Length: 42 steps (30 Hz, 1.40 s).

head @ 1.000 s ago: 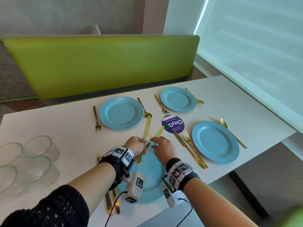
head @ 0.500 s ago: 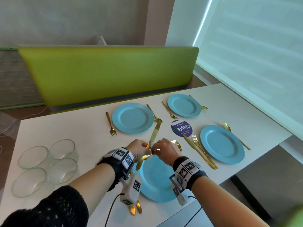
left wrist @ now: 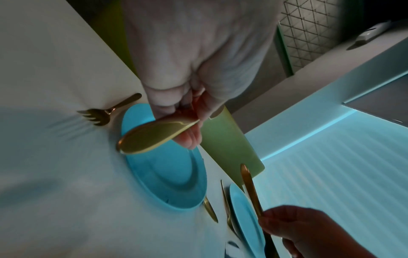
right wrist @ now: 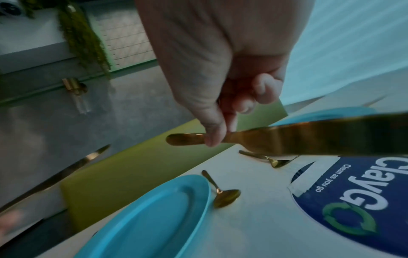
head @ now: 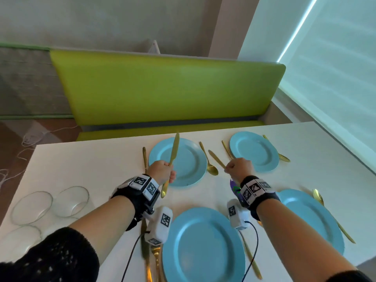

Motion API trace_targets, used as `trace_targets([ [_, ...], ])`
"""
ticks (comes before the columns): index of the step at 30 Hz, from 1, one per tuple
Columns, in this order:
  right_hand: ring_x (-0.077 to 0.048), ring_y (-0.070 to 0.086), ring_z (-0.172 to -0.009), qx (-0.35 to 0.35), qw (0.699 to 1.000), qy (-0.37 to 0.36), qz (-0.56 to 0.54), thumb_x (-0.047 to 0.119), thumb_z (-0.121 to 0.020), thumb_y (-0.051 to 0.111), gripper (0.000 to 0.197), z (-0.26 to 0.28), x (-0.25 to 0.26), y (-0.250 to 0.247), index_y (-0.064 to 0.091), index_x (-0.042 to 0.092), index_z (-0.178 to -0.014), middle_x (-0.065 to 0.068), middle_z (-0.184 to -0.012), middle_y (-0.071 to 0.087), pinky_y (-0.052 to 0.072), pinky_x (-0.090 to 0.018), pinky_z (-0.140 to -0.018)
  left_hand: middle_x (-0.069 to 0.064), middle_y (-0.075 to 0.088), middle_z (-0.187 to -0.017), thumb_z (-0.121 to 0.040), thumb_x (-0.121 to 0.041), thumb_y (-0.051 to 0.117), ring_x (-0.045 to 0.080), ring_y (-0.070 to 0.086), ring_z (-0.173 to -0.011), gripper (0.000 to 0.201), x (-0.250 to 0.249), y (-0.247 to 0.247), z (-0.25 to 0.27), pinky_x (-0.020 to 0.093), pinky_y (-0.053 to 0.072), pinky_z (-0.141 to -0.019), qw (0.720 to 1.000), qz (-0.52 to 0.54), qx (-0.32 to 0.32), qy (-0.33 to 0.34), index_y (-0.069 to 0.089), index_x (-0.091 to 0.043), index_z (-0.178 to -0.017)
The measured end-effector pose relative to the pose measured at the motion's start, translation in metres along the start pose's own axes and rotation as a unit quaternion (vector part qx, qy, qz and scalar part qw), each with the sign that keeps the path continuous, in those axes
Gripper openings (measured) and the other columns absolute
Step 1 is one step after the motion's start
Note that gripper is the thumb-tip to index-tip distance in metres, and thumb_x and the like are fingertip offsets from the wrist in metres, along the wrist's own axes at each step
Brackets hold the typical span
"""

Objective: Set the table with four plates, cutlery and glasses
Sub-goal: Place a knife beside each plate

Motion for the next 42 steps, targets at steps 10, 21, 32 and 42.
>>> trace_targets([
  [10,-0.023,0.06,-0.089,0.061,0.99,0.111,0.066,0.029,-0.088,0.06,0.025,-0.099,-0.019,0.028,0.065,0.006,-0.096,-0.007,-0.08,0.06,0.042,-0.025,-0.062,0.009,0.059,-0.069,-0.096,-0.007,0.045,0.027,0.056,-0.072,0.027,-0.003,0.013,-0.046,0.028,0.049,-0.063,0.999,0.0,-0.026,-0.029,0.052,-0.01,-0.07],
  [21,-0.03,0.064,-0.088,0.05,0.986,0.161,-0.017,0.019,-0.085,0.063,0.024,-0.14,-0.027,0.057,0.066,-0.001,-0.098,-0.014,-0.089,0.064,0.048,-0.028,-0.07,0.008,0.06,-0.072,-0.096,-0.006,0.044,0.026,0.057,-0.076,0.024,-0.003,0.02,-0.064,0.032,0.052,-0.074,0.998,-0.001,-0.044,-0.045,0.052,-0.011,-0.074],
  [32,-0.033,0.067,-0.086,0.008,0.984,0.172,-0.051,0.01,-0.085,0.056,0.016,-0.153,-0.032,0.062,0.065,-0.001,-0.093,-0.018,-0.097,0.069,0.054,-0.035,-0.075,0.006,0.061,-0.073,-0.096,-0.007,0.045,0.024,0.059,-0.077,0.021,-0.002,0.026,-0.067,0.028,0.053,-0.071,0.997,0.009,-0.05,-0.05,0.053,-0.012,-0.077],
  [42,-0.032,0.065,-0.083,0.001,0.985,0.166,-0.043,0.009,-0.088,0.052,0.017,-0.155,-0.034,0.063,0.066,-0.001,-0.092,-0.018,-0.097,0.07,0.052,-0.034,-0.071,0.006,0.061,-0.074,-0.096,-0.006,0.045,0.021,0.059,-0.073,0.022,-0.002,0.029,-0.061,0.024,0.052,-0.067,0.997,0.007,-0.06,-0.054,0.052,-0.012,-0.077],
])
Point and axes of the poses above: each hand's wrist, its own z-axis away from the middle knuckle, its own y-axis out of the palm, x = y × z, the point moved 4 cm from there along -z, towards the middle knuckle
